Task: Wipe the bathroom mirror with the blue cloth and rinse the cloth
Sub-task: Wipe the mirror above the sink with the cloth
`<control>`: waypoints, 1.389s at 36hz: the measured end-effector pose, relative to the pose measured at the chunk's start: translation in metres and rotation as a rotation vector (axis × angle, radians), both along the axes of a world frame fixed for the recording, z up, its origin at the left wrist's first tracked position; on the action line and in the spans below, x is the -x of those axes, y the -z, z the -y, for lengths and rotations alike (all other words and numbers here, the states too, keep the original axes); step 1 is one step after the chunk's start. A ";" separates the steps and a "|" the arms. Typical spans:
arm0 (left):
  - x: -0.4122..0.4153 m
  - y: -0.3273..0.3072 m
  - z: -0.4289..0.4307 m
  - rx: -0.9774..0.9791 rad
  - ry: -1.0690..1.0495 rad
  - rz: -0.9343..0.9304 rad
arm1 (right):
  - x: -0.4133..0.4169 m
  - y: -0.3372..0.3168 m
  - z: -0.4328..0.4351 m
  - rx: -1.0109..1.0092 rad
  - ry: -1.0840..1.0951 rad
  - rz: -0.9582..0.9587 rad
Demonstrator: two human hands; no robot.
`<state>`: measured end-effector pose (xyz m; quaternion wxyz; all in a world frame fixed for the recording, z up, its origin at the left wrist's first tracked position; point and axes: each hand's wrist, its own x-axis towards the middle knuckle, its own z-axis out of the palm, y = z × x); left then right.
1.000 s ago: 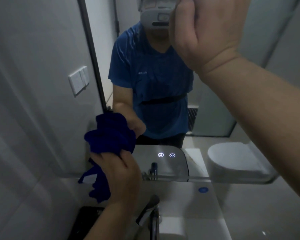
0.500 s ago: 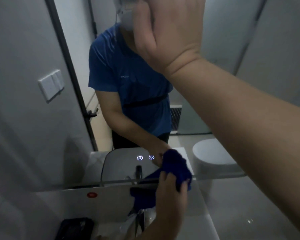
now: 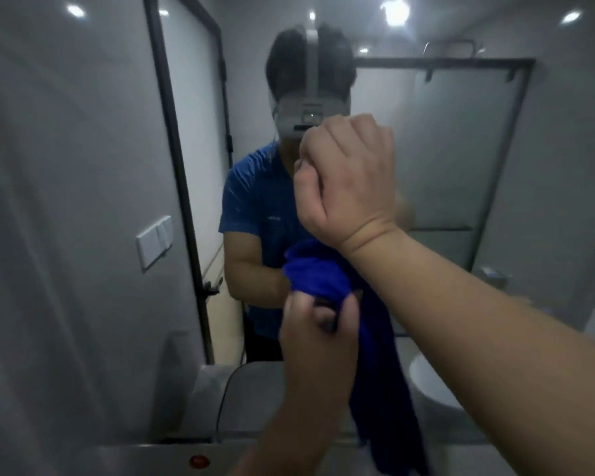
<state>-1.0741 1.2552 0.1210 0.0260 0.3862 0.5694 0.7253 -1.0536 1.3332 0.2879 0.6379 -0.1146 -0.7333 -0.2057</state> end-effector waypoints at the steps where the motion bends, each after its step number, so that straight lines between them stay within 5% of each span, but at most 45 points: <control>1: 0.011 -0.017 0.006 -0.047 -0.014 0.003 | 0.000 0.007 0.001 -0.004 -0.001 0.044; 9: 0.089 -0.106 0.052 -0.181 -0.158 -0.002 | 0.001 0.001 0.001 -0.022 0.047 0.085; 18: 0.074 -0.144 0.069 0.001 -0.036 0.130 | -0.013 0.007 0.009 0.095 -0.031 0.206; 20: 0.065 -0.149 0.074 0.015 0.066 0.155 | -0.025 0.021 0.025 0.289 -0.162 0.274; 25: 0.026 -0.141 0.079 0.000 0.405 0.288 | -0.075 0.079 0.063 1.242 -0.613 0.224; 28: -0.008 -0.127 0.071 0.059 0.567 0.338 | -0.103 0.109 0.062 1.489 -0.811 0.098; 30: -0.025 -0.116 0.061 0.145 0.644 0.349 | -0.122 0.124 0.056 1.508 -0.719 -0.013; 32: -0.035 -0.107 0.052 0.312 0.679 0.237 | -0.147 0.130 0.042 1.462 -0.539 -0.187; 37: -0.030 -0.106 0.034 0.602 0.395 -0.455 | -0.223 0.100 -0.002 1.190 -0.302 -0.531; 44: 0.005 -0.147 0.004 0.159 -0.387 -1.183 | -0.239 0.046 -0.056 0.777 -0.023 -0.597; 50: 0.063 -0.168 -0.017 -0.035 -0.515 -1.466 | -0.212 0.080 -0.083 0.515 0.100 -0.557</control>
